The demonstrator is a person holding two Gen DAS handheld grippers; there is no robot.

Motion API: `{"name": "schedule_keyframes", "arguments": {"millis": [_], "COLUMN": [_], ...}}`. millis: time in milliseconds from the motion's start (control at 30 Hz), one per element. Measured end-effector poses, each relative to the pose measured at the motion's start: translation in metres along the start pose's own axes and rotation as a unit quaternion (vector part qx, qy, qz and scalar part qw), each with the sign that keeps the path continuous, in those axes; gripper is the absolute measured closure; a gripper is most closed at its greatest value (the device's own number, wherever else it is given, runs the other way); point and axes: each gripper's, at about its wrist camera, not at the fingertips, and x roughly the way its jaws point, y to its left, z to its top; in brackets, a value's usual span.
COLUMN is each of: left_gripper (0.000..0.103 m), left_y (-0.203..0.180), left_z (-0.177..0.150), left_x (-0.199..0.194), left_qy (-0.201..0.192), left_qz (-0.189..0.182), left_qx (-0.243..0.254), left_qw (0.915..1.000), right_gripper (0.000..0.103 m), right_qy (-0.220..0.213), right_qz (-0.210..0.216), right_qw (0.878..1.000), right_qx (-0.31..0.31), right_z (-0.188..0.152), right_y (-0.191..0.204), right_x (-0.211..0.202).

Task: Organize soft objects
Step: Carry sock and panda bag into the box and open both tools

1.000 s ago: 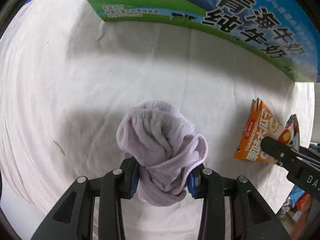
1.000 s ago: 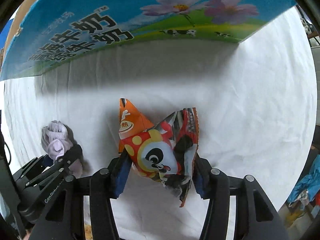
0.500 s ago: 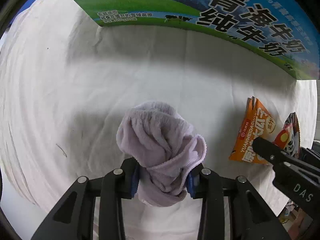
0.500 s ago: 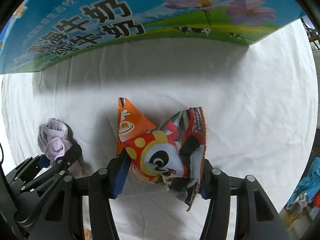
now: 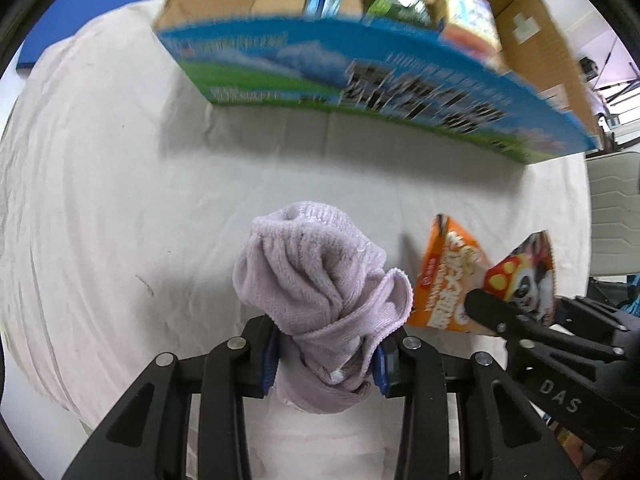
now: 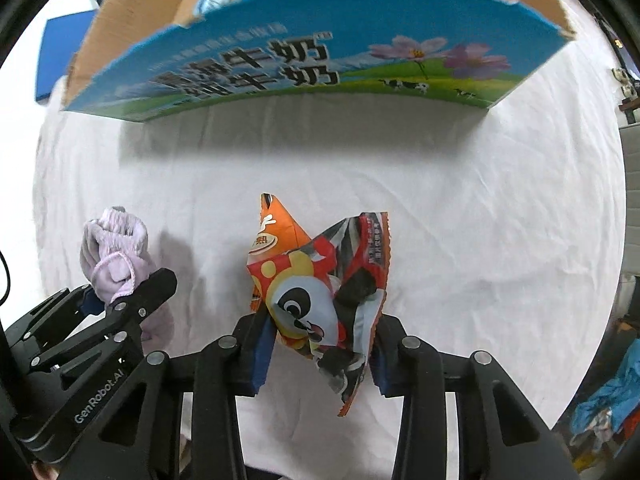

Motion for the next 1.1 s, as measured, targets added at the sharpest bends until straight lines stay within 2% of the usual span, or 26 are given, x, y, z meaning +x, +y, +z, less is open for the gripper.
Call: {"name": "schedule_keyframes", "arguments": {"millis": [333, 500, 633, 733, 900, 1100], "left_gripper": [0.07, 0.07, 0.069, 0.069, 0.069, 0.069], "left_y": [-0.008, -0.003, 0.0, 0.003, 0.013, 0.019], "left_z": [0.003, 0.04, 0.082, 0.12, 0.18, 0.219], "left_x": [-0.097, -0.13, -0.141, -0.138, -0.112, -0.076], "left_qy": [-0.074, -0.105, -0.12, -0.116, -0.087, -0.034], "left_qz": [-0.041, -0.061, -0.056, -0.047, -0.03, -0.036], "left_qx": [0.016, 0.019, 0.024, 0.03, 0.029, 0.034], "left_qw": [0.9963, 0.9924, 0.9909, 0.9917, 0.9954, 0.9982], "right_gripper": [0.062, 0.062, 0.062, 0.062, 0.062, 0.062], "right_qy": [-0.056, -0.095, -0.12, -0.126, -0.118, -0.094], "right_qz": [0.059, 0.085, 0.086, 0.081, 0.064, 0.051], "right_qw": [0.997, 0.992, 0.989, 0.989, 0.991, 0.994], "right_qx": [-0.008, -0.011, -0.014, -0.012, -0.007, 0.006], "right_z": [-0.004, 0.013, 0.042, 0.071, 0.114, 0.149], "right_y": [0.0, -0.003, -0.006, -0.007, -0.005, -0.006], "right_x": [-0.092, -0.147, -0.173, -0.175, -0.159, -0.122]}}
